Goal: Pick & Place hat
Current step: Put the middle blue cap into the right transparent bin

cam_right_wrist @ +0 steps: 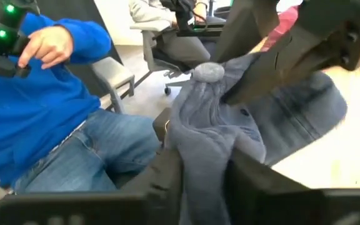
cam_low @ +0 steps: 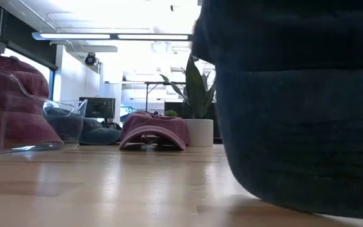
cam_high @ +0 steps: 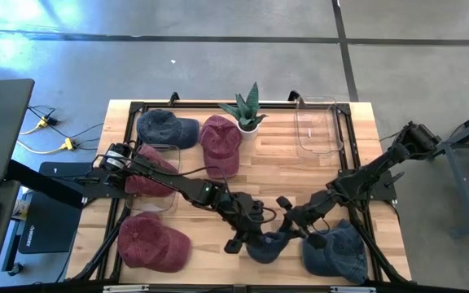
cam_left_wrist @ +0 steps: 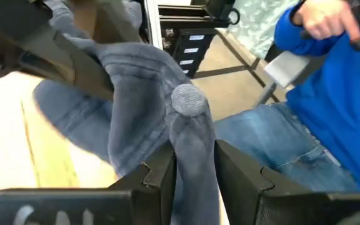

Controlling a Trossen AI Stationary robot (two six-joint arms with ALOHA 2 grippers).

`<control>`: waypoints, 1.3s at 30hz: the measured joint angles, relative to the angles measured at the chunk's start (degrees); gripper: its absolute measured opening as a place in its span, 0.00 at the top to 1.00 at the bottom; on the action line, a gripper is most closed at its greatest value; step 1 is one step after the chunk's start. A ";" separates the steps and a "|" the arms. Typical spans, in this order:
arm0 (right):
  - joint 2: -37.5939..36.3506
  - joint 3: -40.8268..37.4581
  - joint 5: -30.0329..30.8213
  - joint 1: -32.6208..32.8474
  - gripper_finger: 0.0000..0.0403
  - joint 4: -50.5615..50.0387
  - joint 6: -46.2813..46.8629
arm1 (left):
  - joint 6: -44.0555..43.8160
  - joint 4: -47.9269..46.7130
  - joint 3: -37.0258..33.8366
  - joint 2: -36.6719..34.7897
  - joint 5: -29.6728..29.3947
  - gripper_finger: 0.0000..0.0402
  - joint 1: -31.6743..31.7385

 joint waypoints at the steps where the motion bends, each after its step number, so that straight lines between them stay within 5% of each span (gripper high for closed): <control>1: 0.00 0.00 -0.36 0.00 0.87 -0.27 -0.46 | -0.27 -0.12 0.00 0.00 0.85 0.75 0.00; 3: 0.00 0.00 -0.85 0.00 0.96 -0.42 -1.43 | -0.24 -0.05 0.00 0.00 3.80 0.75 0.04; 6: 0.00 0.00 -0.37 0.00 0.96 -0.23 -1.67 | -0.72 1.41 0.00 0.00 6.13 0.75 0.02; 15: 0.00 0.00 0.57 0.00 0.99 -0.40 -1.35 | -5.89 5.97 0.11 2.37 -0.32 0.75 1.47; 28: 0.02 0.00 0.57 0.12 0.99 -3.08 -1.06 | -6.35 10.47 0.02 2.60 14.39 0.75 2.56; 39: 0.04 0.00 0.57 0.15 0.99 -3.15 -0.76 | -8.54 10.77 0.06 3.03 10.17 0.75 2.60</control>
